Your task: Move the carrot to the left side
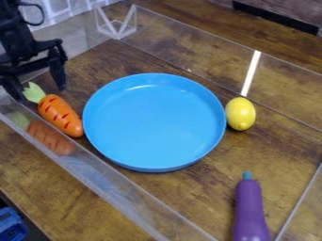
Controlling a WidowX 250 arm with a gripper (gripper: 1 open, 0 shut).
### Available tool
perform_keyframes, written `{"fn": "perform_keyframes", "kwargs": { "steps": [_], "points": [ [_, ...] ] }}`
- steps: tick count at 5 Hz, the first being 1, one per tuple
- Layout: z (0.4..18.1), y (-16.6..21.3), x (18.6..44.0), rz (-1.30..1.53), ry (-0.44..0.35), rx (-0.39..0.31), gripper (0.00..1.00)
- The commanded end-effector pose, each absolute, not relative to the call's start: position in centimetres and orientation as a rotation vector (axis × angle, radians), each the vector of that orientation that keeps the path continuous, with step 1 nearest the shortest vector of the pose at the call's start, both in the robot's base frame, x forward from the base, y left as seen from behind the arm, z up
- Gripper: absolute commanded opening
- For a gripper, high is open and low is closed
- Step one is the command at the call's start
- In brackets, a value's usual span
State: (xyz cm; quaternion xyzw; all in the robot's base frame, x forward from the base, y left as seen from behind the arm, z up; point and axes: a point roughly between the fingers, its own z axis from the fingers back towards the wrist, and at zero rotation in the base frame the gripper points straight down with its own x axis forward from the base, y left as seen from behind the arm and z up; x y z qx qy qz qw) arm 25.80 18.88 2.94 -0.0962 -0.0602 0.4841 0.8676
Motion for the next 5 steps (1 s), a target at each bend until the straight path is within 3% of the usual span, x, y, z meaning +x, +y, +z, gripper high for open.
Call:
{"fn": "perform_keyframes", "kwargs": {
  "steps": [1, 2, 5],
  "points": [
    [4.5, 19.7, 26.4, 1.069, -0.19, -0.191, 1.0],
    [4.7, 19.5, 26.9, 1.091, -0.193, -0.196, 1.0],
    [2.8, 18.7, 28.3, 1.052, -0.195, -0.214, 1.0]
  ]
}}
